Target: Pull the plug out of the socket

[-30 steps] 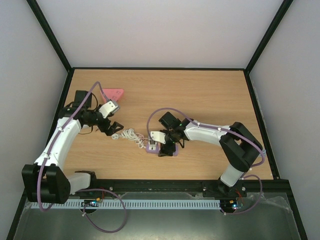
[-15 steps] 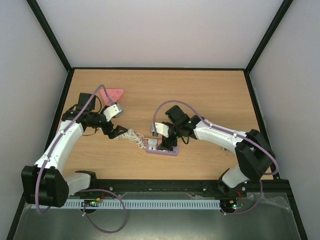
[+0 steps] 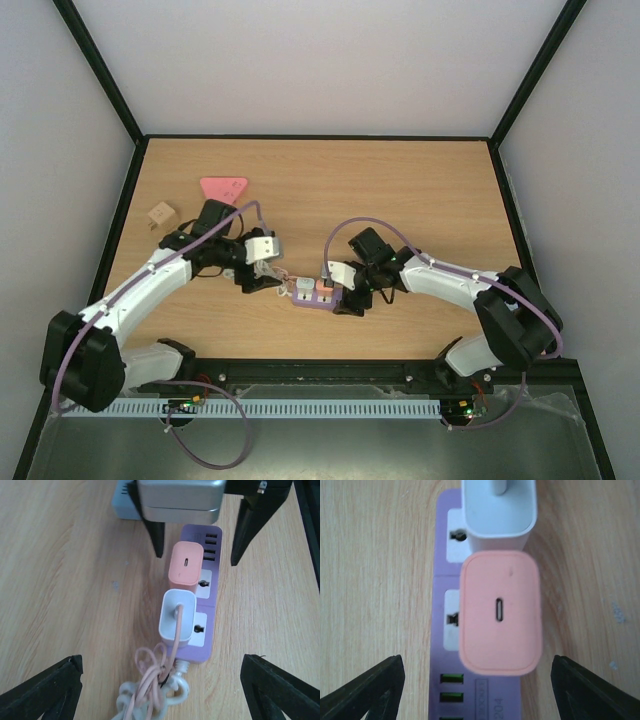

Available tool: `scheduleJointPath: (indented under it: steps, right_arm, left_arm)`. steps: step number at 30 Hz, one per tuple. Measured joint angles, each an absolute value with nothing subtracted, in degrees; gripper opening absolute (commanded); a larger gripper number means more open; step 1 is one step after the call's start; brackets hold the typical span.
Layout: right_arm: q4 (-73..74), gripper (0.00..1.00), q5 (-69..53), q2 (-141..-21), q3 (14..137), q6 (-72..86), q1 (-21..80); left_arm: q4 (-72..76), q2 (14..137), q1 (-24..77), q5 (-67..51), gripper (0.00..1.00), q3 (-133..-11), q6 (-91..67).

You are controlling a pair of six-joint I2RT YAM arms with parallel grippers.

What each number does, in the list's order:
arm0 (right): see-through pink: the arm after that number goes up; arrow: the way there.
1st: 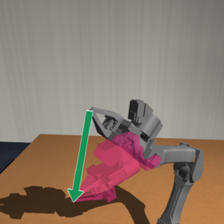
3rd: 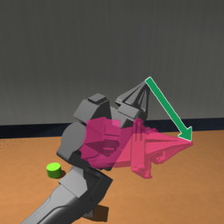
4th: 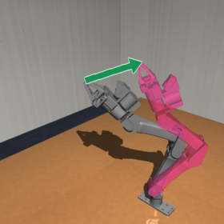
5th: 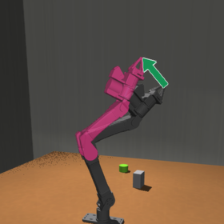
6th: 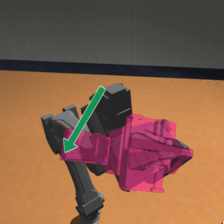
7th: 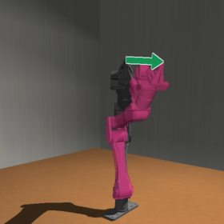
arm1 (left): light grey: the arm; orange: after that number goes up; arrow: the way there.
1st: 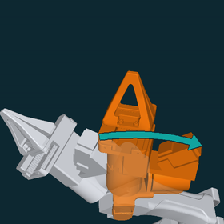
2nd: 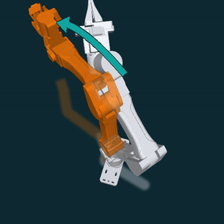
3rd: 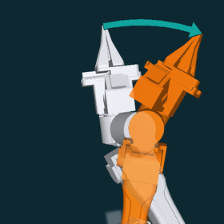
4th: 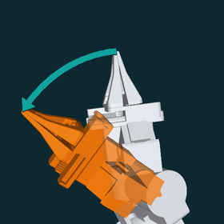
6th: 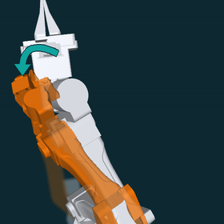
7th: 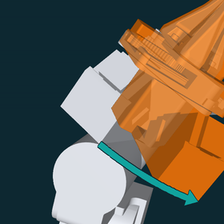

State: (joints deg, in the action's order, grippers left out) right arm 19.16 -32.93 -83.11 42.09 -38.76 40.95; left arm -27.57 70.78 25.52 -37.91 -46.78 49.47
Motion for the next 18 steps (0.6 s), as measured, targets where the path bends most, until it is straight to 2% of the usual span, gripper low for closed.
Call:
scheduleJointPath:
  steps: [7, 18]
  right_arm:
    - [15.18, 0.67, -33.36, -84.95, 42.04, -37.74, 40.95]
    - [14.63, 0.65, -33.85, -86.02, 42.15, -37.74, 42.22]
  left_arm:
    - [-22.48, 77.52, 31.16, -33.98, 0.75, -46.44, 51.13]
    - [-19.90, 82.00, 34.22, -32.05, 0.62, -46.39, 51.46]
